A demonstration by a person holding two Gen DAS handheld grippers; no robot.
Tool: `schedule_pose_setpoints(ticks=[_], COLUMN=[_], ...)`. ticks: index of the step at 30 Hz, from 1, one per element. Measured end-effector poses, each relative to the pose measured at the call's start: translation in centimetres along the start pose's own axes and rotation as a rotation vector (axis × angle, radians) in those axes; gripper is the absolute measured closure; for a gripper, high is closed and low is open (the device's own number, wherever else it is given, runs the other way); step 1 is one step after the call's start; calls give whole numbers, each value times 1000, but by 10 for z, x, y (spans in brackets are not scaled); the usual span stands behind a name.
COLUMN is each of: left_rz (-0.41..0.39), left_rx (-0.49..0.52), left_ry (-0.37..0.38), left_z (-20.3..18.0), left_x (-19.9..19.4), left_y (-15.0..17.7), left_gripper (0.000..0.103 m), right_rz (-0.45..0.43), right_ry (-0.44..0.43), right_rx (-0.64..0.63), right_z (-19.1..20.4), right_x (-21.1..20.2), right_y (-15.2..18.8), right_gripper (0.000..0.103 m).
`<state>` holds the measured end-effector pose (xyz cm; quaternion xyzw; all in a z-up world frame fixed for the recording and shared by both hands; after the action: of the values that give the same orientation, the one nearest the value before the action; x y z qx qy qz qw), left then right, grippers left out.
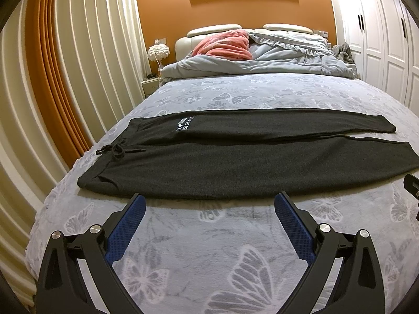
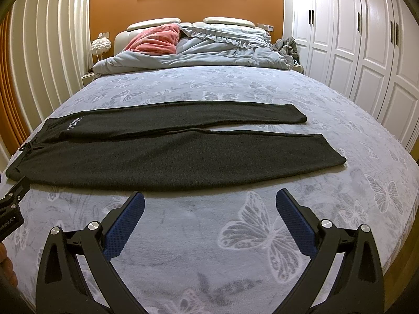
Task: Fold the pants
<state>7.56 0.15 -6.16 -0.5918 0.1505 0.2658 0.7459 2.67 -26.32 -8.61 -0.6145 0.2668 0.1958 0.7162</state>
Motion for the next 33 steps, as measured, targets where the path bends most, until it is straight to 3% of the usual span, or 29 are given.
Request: schedule_pose_setpoints(ticks=[21,25,28,31,33], left_rz=[0,49,131,175,201], left_rx=[2,-15,-79,-145,-194], left_ry=[1,53,182,276,270], left_z=[-1,3,26,56,89], left_x=[-1,4,15,34,62], left_y=[0,2,-17,-44,-66], left_gripper=[6,6,6,6,6], right_rz=[0,5,32,50,52], right_ry=[0,2,-32,-90,-66], right_rx=[0,-9,-34,-88,-117], right_z=[0,0,-3,-18,-43], right_x=[0,1,0,-2,4], right_y=[0,-1,-13,-53,-80], right_gripper=[5,5,5,5,5])
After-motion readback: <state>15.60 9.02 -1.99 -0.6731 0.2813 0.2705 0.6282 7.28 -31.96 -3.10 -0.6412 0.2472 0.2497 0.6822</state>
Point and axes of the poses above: each gripper's, at about its wrist camera, not at the fingertips, and x roughly the way its jaws point, z to its left, y to its underside, the point moved 9 cm from there along x, roughly the way its jaws point, and after that the axes turned 11 degrees about -y, right-handed, at the moved point
